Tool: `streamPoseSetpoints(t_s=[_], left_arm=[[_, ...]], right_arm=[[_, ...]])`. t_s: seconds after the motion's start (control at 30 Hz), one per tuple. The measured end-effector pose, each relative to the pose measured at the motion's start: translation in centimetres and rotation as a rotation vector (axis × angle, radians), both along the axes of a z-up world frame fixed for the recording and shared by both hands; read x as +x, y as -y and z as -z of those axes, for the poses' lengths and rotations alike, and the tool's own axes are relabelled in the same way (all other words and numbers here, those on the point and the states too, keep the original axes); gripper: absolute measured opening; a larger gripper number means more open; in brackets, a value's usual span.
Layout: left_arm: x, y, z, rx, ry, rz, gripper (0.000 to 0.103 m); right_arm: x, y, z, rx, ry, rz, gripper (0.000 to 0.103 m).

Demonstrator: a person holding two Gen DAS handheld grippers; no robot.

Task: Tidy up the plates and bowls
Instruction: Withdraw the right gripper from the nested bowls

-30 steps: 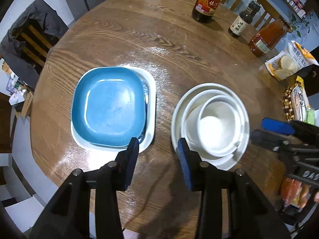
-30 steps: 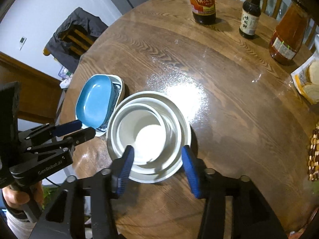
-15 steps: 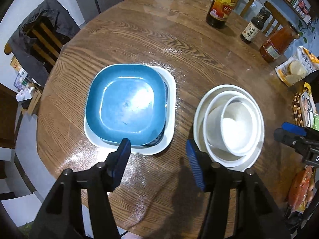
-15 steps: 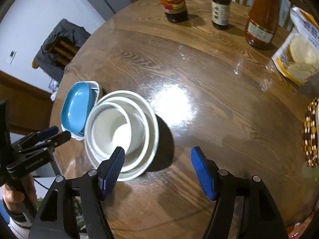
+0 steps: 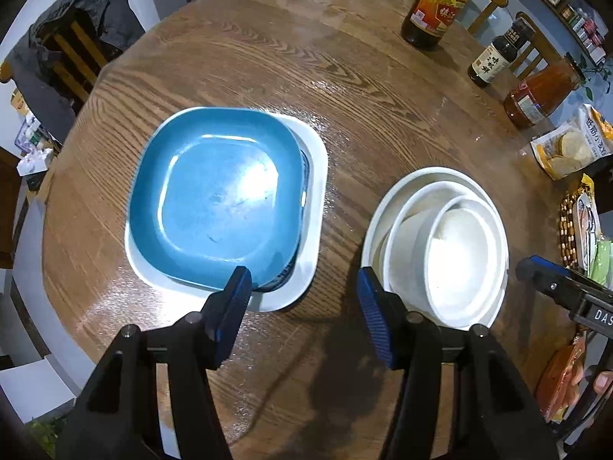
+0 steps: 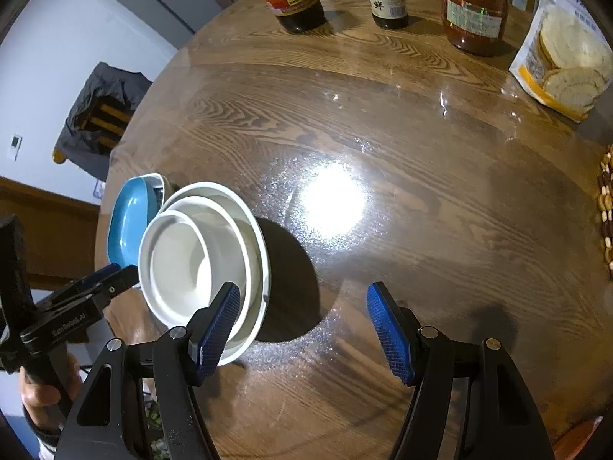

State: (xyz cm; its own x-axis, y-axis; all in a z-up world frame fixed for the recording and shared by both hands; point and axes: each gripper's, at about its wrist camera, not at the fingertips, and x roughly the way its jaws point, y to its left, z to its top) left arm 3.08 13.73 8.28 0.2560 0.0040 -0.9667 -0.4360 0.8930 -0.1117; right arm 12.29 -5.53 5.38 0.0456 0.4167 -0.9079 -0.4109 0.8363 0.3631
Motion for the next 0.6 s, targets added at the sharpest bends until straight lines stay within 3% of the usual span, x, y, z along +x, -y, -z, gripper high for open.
streamPoseSetpoints(t_s=[0.6], left_arm=[[0.7, 0.7, 1.0, 0.002, -0.018, 0.025, 0.057]], right_arm=[[0.5, -0.2, 1.8, -0.042, -0.014, -0.010, 0.069]])
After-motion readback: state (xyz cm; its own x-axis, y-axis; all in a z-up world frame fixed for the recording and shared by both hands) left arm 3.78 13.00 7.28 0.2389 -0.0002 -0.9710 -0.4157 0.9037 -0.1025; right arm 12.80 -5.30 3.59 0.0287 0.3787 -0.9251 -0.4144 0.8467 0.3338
